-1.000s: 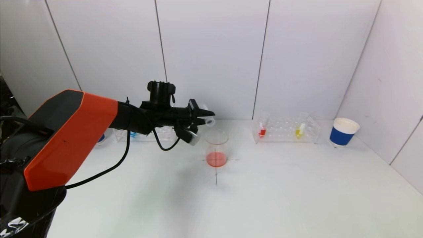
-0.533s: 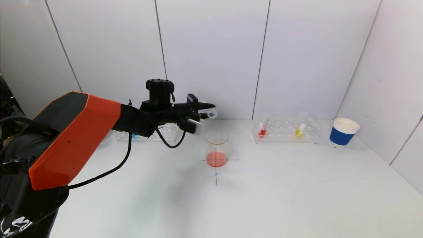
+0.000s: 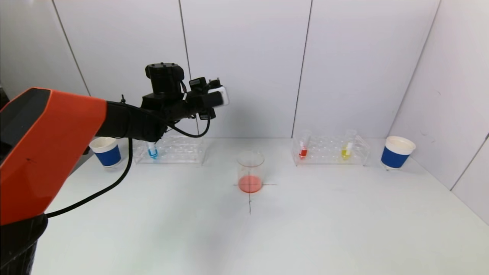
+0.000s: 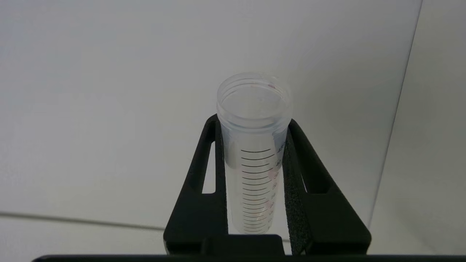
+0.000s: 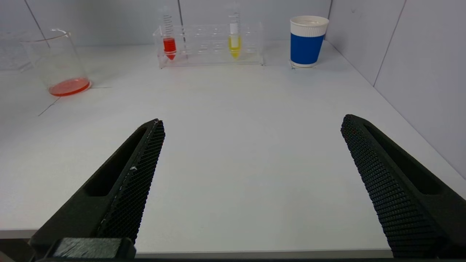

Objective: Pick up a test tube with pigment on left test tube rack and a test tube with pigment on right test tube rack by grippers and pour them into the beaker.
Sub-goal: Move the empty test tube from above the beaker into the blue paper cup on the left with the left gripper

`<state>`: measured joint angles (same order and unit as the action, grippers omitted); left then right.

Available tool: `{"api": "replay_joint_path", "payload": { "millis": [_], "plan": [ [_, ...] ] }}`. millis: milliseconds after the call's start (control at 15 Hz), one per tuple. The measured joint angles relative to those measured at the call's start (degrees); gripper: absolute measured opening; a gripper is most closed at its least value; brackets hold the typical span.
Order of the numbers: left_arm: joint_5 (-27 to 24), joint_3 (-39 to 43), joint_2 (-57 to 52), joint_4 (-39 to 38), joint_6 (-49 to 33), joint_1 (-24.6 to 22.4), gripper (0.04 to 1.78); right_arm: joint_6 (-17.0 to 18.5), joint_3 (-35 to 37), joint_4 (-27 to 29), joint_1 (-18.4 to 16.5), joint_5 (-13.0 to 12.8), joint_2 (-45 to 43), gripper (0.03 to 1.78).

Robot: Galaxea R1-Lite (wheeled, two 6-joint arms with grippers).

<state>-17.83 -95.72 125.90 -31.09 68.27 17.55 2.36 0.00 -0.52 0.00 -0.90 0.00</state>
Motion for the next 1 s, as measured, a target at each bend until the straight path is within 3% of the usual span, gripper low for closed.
{"api": "replay_joint_path", "payload": {
  "millis": [467, 733, 1000],
  "plan": [
    [15.4, 2.6, -12.7, 11.7, -23.4, -2.2, 0.45, 0.0, 0.0, 0.0, 0.0, 0.0, 0.0, 1.76],
    [18.2, 2.9, -20.7, 25.5, -42.4, -3.5, 0.45, 0.0, 0.0, 0.0, 0.0, 0.0, 0.0, 1.76],
    [21.6, 8.1, -26.6, 26.3, -54.3, -9.9, 0.45, 0.0, 0.0, 0.0, 0.0, 0.0, 0.0, 1.76]
  ]
}}
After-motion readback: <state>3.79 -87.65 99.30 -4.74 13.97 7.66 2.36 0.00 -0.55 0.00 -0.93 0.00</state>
